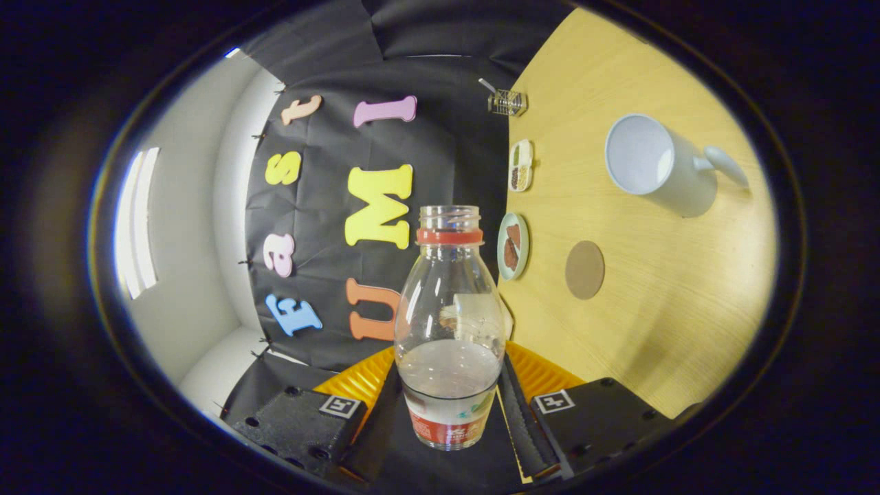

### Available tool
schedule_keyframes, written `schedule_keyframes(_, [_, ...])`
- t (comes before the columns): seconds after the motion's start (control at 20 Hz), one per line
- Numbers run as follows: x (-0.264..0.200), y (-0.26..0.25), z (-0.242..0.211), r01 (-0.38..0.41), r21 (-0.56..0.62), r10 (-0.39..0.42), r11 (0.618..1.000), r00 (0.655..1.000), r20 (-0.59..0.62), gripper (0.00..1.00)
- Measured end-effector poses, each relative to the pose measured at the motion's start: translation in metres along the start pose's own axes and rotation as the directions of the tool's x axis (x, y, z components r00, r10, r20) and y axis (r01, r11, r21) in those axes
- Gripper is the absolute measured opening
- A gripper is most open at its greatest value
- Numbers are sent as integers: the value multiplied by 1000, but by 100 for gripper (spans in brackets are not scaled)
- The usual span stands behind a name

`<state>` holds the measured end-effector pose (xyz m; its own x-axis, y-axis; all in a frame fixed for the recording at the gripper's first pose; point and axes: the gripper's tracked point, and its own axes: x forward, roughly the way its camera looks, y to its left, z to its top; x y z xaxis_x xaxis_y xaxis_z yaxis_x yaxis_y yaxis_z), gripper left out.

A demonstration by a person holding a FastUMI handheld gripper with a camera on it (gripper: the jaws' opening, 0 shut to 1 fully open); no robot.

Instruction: Take the bottle from table, then pour the juice into the cup, finally place the bottle on the coaster

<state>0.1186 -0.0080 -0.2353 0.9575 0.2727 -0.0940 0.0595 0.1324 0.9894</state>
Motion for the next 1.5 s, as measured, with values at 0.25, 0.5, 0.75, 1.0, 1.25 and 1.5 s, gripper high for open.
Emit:
schedule_keyframes(0.25, [0, -3, 18, -14, 92, 13, 996, 1000, 20, 77])
schedule_keyframes(0.5, [0, -7, 24, -12, 137, 10, 990, 1000, 14, 77])
schedule_keyframes(0.75, [6, -7, 29, -27, 186, 21, 982, 999, 32, 77])
schedule_keyframes(1.0, [15, -5, 37, -42, 233, 33, 972, 999, 43, 77])
schedule_keyframes(1.25, [12, -6, 40, -51, 253, 38, 966, 998, 55, 77])
schedule_keyframes(1.5, [14, -7, 38, -52, 289, 37, 956, 998, 56, 77])
